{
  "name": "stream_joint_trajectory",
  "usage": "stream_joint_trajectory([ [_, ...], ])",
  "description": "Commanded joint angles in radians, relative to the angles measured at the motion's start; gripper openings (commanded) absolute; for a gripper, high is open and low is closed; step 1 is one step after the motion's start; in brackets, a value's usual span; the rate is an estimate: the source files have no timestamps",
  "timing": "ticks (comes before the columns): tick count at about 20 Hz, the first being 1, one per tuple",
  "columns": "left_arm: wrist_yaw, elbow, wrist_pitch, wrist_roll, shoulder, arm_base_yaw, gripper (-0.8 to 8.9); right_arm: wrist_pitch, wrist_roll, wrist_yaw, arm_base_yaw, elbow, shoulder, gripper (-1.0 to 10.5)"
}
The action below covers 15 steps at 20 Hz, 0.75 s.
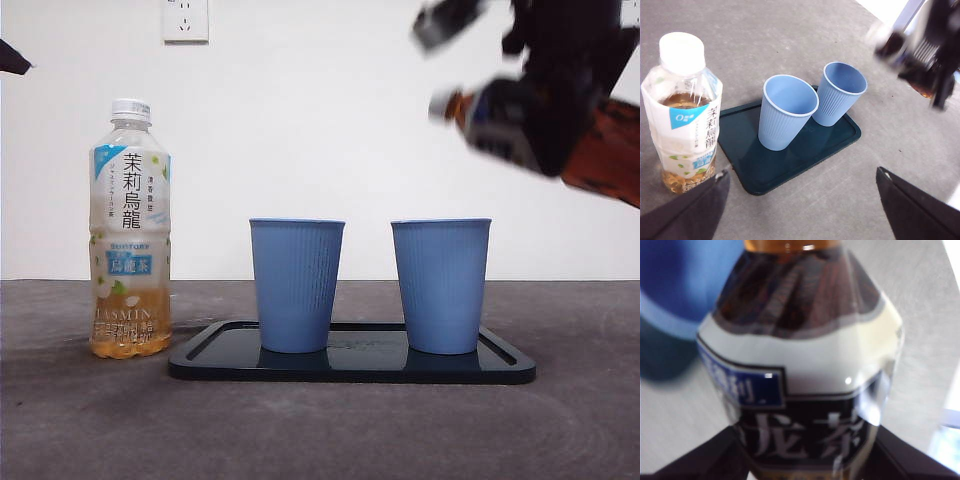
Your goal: Pour the drink into the cup
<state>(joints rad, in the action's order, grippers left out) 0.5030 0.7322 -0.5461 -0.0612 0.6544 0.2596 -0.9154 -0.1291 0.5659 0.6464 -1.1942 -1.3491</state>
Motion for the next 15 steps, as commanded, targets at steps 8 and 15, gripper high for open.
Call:
stream_joint_trajectory([
  [8,0.002,0.009,0.008,0.016,0.005,0.005,4.68,0.643,0.178,-0.276,-0.193,0.311,0.416,2.1],
  [15,0.002,0.009,0.008,0.016,0.005,0.005,4.68,1.286,0.246,-0.426,-0.279,0.758,0.418,2.1],
])
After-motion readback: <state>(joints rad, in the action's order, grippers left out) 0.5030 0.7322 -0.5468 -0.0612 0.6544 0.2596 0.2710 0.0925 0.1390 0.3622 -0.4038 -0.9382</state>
